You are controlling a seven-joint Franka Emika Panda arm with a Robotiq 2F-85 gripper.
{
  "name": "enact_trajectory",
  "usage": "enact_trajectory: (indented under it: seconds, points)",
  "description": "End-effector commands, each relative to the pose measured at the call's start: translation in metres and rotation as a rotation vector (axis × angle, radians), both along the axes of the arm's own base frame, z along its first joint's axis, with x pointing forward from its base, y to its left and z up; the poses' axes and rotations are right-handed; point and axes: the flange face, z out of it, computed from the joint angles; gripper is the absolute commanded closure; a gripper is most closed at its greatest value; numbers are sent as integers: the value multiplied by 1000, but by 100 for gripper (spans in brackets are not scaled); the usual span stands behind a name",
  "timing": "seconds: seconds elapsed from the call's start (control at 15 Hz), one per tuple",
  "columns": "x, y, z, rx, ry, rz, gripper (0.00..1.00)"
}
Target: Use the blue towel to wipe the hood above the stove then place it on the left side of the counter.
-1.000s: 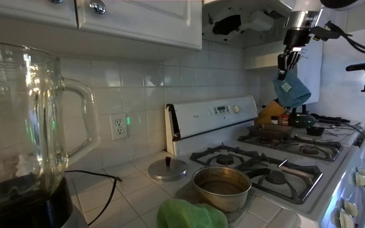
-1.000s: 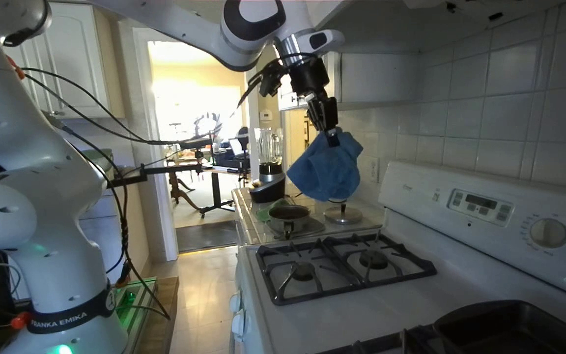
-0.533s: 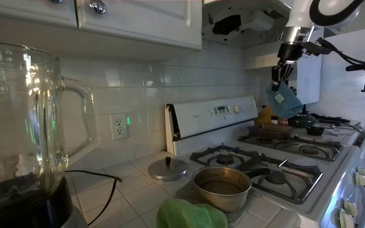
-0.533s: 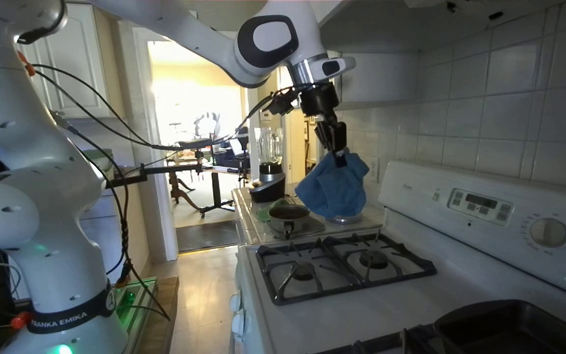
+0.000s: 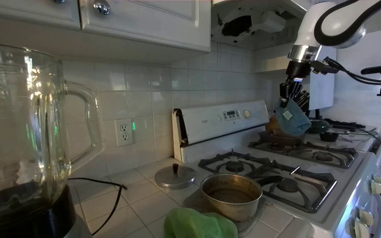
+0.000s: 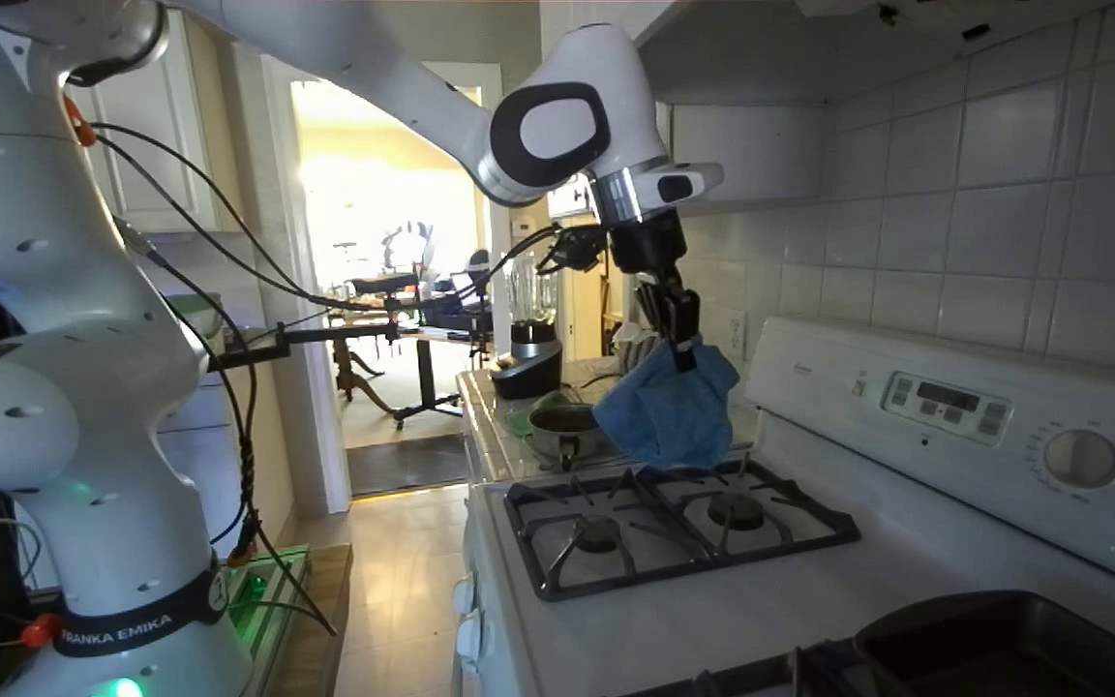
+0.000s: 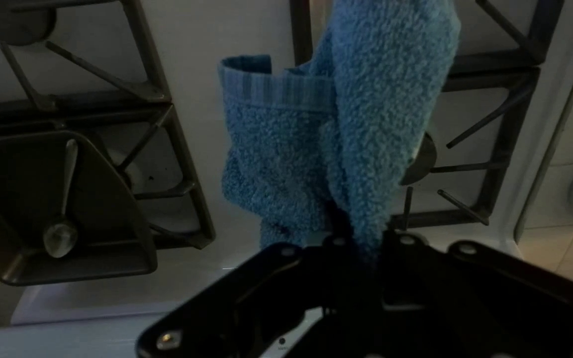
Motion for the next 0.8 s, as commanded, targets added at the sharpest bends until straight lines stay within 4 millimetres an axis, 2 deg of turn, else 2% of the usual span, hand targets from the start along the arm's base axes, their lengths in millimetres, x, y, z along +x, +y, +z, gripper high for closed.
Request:
enact_trajectory:
  seconds: [0.0, 0.73]
  points:
    - [6, -6, -21, 0, -11, -4, 97]
    - [23, -29, -66, -7, 4, -47, 97]
